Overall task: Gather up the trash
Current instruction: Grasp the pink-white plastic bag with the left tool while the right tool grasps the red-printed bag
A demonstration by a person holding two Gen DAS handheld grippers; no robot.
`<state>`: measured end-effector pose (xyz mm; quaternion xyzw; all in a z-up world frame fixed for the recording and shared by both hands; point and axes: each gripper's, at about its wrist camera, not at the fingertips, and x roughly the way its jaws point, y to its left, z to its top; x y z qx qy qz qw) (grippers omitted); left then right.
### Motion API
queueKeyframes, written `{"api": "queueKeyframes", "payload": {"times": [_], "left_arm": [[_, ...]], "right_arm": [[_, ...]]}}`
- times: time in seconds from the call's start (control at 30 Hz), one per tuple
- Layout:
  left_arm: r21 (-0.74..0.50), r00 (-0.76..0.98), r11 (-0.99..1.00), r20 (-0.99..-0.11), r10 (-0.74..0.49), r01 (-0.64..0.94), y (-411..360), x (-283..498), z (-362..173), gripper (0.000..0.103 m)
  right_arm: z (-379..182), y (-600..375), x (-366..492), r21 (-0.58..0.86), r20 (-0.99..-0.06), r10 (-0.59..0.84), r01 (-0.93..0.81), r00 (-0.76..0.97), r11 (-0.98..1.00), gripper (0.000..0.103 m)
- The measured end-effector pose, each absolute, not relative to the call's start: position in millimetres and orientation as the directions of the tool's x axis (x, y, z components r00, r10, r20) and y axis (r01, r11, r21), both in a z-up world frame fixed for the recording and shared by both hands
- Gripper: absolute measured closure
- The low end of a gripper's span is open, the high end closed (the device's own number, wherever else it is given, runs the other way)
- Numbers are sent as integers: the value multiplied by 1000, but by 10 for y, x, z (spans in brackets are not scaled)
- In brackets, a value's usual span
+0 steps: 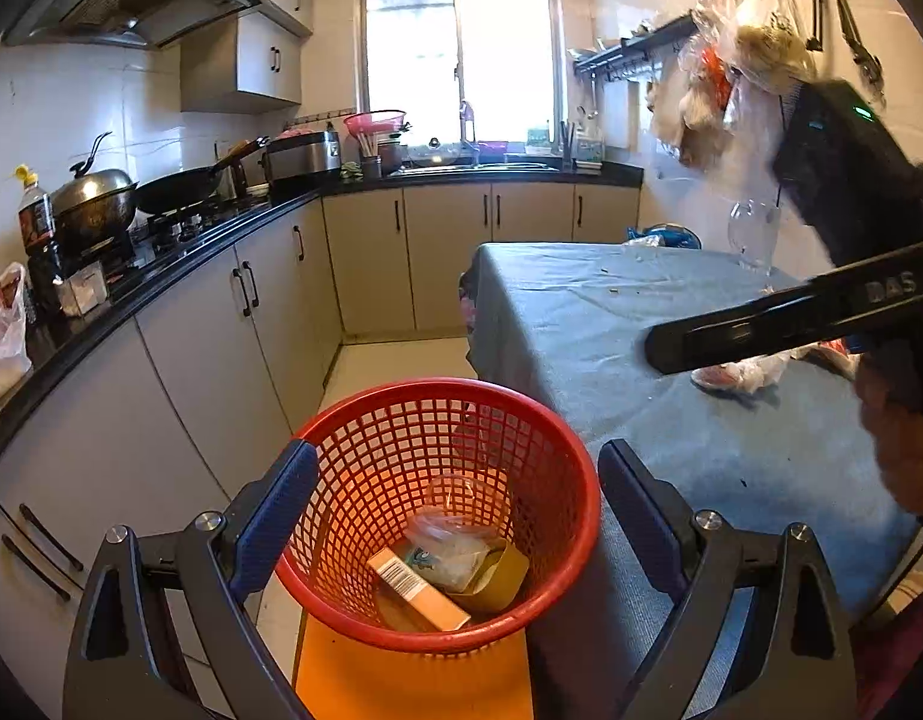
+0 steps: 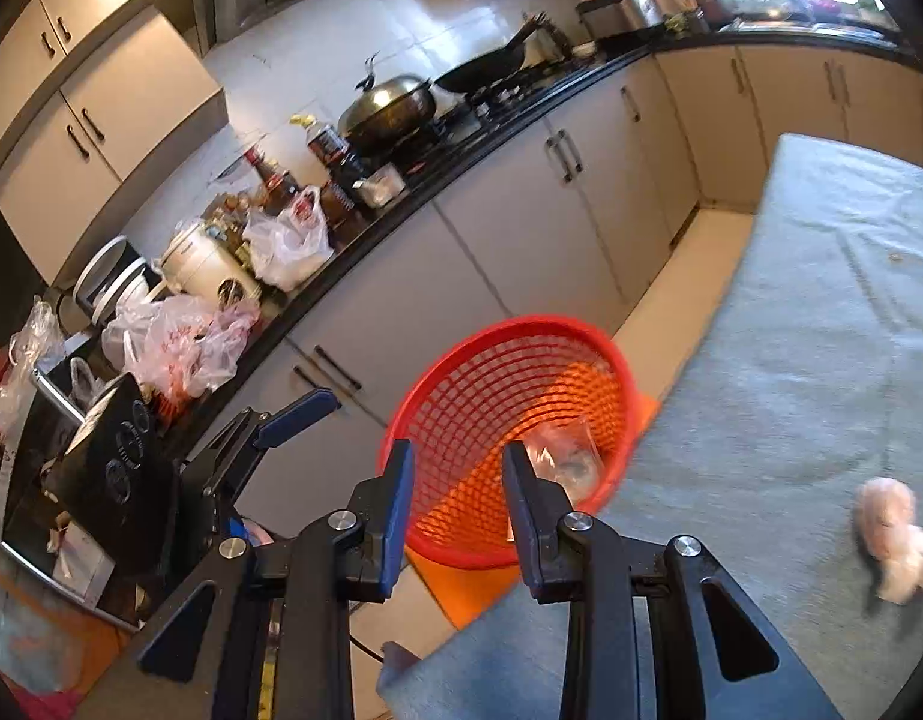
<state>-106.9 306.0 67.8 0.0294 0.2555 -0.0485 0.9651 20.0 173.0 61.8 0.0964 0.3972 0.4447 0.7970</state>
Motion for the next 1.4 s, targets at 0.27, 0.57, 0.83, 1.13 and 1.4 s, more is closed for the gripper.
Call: {"api": "queueKeyframes", "payload": {"times": [0.27,0.57,0.83,1.13,1.4], "left_arm": [[-151,874,987,-471,-119,53,3159,-1052,804,9],[-152,814,969,-527,-246,194,2289,-801,812,9],[-266,674,936,-651,-351,230,1521,-289,648,9],[-395,550,909,-733,-400,133,1136,406,369,19],[-459,480,882,-752,-451,108,938,630,120,40]], "right_arm": [[666,953,-12,481,-525,743,-575,415,662,48],[533,-273,-132,544,-498,664,-395,558,740,44],[340,-1007,-254,572,-507,590,-267,628,776,44],[260,-1689,-347,619,-486,538,-164,689,769,42],[178,-2082,-375,652,-483,501,-86,719,753,41]]}}
